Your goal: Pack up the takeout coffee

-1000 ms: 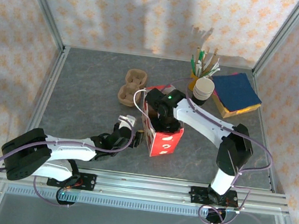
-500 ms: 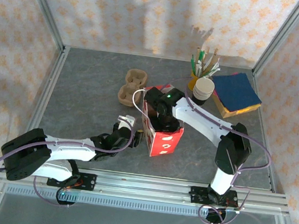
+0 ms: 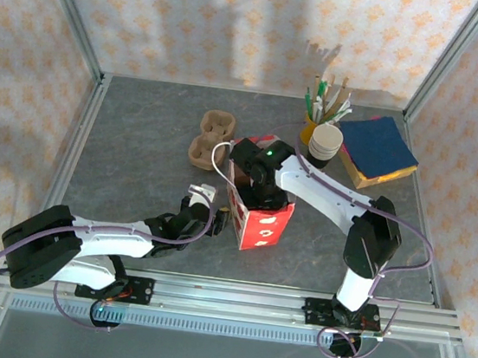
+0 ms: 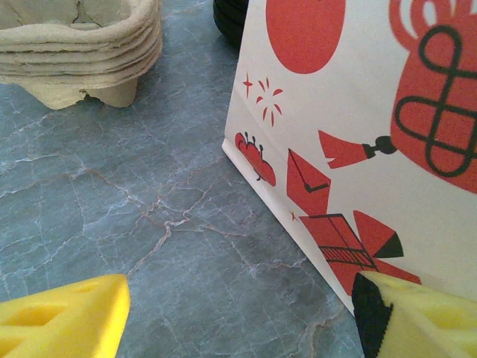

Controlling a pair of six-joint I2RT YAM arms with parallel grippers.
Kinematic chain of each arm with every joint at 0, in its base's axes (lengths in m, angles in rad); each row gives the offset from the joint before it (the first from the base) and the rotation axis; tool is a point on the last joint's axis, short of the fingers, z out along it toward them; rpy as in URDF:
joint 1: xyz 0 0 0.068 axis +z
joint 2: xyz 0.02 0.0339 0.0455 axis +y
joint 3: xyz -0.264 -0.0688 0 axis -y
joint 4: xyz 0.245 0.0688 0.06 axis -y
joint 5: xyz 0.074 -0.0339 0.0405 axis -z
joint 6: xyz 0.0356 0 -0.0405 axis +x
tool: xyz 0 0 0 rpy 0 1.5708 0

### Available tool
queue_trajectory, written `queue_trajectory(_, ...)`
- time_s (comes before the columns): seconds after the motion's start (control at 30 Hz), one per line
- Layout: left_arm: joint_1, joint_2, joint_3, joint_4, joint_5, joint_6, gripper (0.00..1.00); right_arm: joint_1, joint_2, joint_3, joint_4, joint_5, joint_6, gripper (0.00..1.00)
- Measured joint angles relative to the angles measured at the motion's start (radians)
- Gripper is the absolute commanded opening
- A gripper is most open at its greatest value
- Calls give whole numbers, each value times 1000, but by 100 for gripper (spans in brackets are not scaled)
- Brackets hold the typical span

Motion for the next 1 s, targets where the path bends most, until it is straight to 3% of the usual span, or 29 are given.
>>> queue_trajectory(0.33,0,-4,0,0,0,0,80,0,0,5,0,13,0,90)
queue_trajectory(0.47,0,-9,0,0,-1,0,81,0,0,5,-1,30,-2,99)
queue_trajectory(1.0,-3,-17,0,-3,-30,0,81,0,0,24,-11,55,-8,100)
